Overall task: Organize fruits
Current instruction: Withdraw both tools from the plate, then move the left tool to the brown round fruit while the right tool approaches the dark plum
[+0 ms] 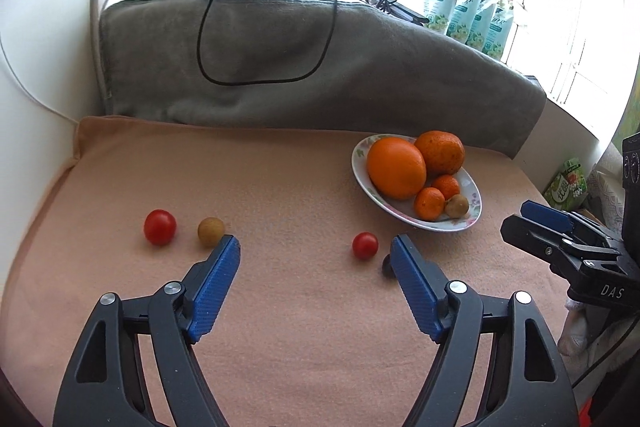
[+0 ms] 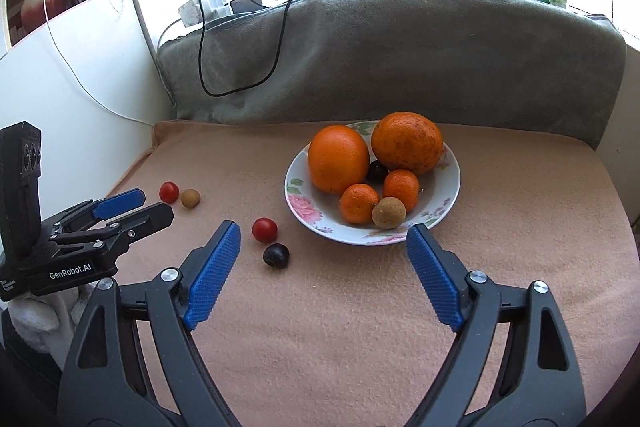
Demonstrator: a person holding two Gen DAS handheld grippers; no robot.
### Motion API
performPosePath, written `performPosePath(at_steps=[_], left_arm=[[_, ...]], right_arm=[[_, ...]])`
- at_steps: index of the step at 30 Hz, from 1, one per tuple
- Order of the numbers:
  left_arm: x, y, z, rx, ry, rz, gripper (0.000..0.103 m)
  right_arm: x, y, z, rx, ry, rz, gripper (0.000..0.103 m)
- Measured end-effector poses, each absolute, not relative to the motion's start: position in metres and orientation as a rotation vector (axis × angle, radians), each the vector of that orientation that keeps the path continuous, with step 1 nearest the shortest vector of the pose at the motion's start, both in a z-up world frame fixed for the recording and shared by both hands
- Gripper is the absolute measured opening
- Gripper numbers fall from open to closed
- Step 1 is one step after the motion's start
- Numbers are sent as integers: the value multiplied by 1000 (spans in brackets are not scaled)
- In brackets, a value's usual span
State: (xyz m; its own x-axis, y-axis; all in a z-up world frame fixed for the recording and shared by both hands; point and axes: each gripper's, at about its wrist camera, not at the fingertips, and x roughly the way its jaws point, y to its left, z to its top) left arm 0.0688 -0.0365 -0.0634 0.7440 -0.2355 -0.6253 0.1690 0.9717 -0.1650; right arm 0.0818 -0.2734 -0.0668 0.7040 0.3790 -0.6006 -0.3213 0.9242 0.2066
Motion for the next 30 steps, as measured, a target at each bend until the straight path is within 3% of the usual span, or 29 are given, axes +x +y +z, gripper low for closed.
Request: performPosePath(at_steps=[14, 26, 30], left_arm=[[50, 31, -88, -168, 740, -92, 78], [53, 41, -94, -206, 739, -107, 77], [63, 39, -98, -208, 756, -131, 62]], right_arm=[[78, -260, -91, 62, 724, 449, 87], [81, -238, -100, 22, 753, 497, 85], [87, -236, -106, 22, 777, 495, 79]])
